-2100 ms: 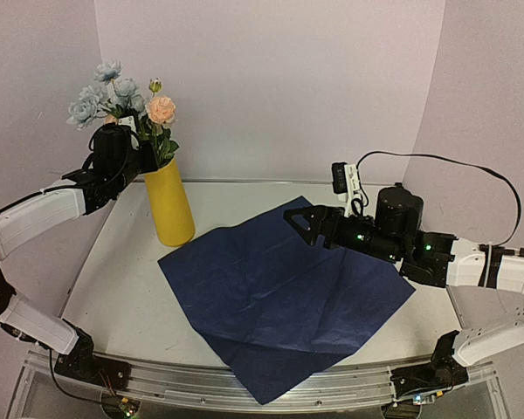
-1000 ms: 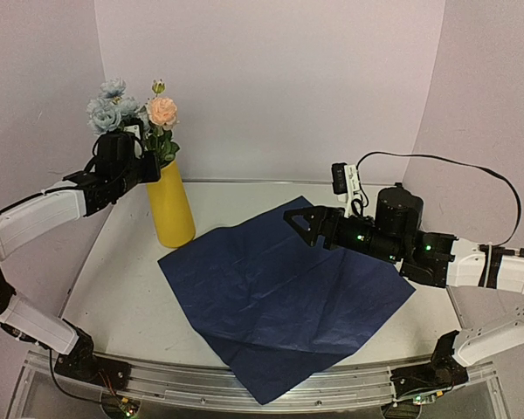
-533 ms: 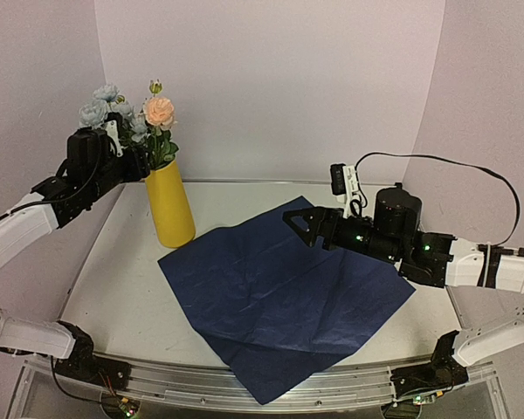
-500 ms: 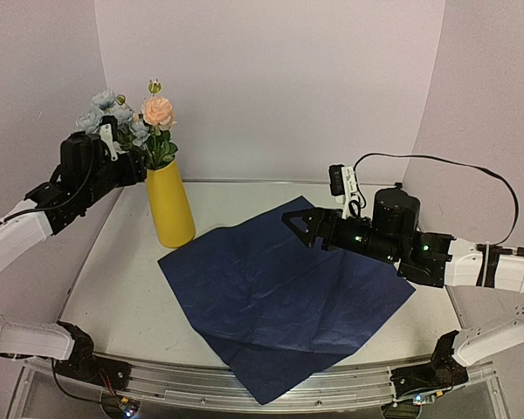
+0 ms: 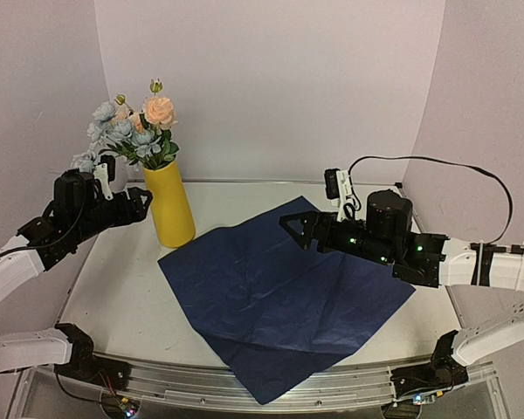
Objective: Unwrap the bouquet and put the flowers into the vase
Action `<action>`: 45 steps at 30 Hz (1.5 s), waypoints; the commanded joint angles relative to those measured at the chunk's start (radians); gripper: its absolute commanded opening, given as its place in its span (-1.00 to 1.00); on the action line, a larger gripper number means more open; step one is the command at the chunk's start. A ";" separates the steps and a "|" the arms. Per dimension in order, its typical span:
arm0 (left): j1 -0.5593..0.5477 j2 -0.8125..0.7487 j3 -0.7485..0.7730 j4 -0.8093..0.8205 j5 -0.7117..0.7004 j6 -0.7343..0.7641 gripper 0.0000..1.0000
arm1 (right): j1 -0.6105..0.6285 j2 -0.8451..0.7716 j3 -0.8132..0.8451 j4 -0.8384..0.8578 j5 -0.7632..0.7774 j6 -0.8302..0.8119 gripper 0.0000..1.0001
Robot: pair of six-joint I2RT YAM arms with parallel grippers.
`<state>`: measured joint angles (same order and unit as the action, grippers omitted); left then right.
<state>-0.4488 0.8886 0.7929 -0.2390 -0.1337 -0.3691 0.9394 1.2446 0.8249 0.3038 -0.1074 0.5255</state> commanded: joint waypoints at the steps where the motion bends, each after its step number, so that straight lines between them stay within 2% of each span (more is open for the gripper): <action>1: 0.001 -0.026 -0.058 0.005 0.074 -0.074 0.74 | 0.005 -0.024 -0.011 0.036 0.085 0.004 0.67; 5: 0.001 -0.015 -0.110 0.026 0.071 -0.092 0.78 | 0.005 -0.034 -0.052 0.046 0.231 -0.018 0.70; 9: -0.001 -0.036 -0.193 0.089 0.097 -0.070 0.98 | 0.005 -0.036 -0.096 0.095 0.315 -0.085 0.74; 11: -0.001 -0.080 -0.270 0.163 0.123 -0.050 0.99 | 0.004 -0.040 -0.145 0.181 0.355 -0.117 0.83; 12: -0.001 -0.100 -0.301 0.194 0.122 -0.049 0.99 | 0.005 -0.041 -0.174 0.224 0.366 -0.131 0.94; 14: -0.002 -0.137 -0.346 0.234 0.100 -0.060 0.99 | 0.005 -0.039 -0.220 0.278 0.387 -0.158 0.97; 18: -0.001 -0.182 -0.428 0.333 0.050 -0.041 0.99 | 0.004 -0.024 -0.231 0.265 0.421 -0.267 0.97; 22: -0.001 -0.180 -0.446 0.351 -0.014 0.016 0.99 | 0.004 -0.030 -0.262 0.296 0.500 -0.313 0.97; 27: -0.001 -0.164 -0.465 0.439 -0.108 0.110 0.99 | -0.010 -0.067 -0.306 0.387 0.591 -0.451 0.97; 31: 0.001 -0.117 -0.469 0.511 -0.204 0.179 0.99 | -0.165 -0.143 -0.337 0.395 0.504 -0.427 0.97; 32: 0.002 -0.105 -0.470 0.532 -0.237 0.202 0.99 | -0.246 -0.175 -0.360 0.403 0.471 -0.415 0.97; 35: 0.023 -0.065 -0.478 0.623 -0.278 0.238 0.99 | -0.379 -0.284 -0.436 0.452 0.455 -0.427 0.96; 40: 0.141 0.083 -0.486 0.792 -0.217 0.253 0.99 | -0.563 -0.394 -0.553 0.545 0.392 -0.552 0.96; 43: 0.226 0.142 -0.491 0.873 -0.175 0.262 0.99 | -0.658 -0.365 -0.562 0.561 0.367 -0.552 0.96; 45: 0.312 0.201 -0.497 0.955 -0.094 0.229 0.99 | -0.772 -0.278 -0.591 0.681 0.297 -0.547 0.95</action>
<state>-0.2390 1.0279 0.3099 0.5083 -0.3252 -0.1349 0.2928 0.8783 0.2695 0.8066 0.2977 0.0185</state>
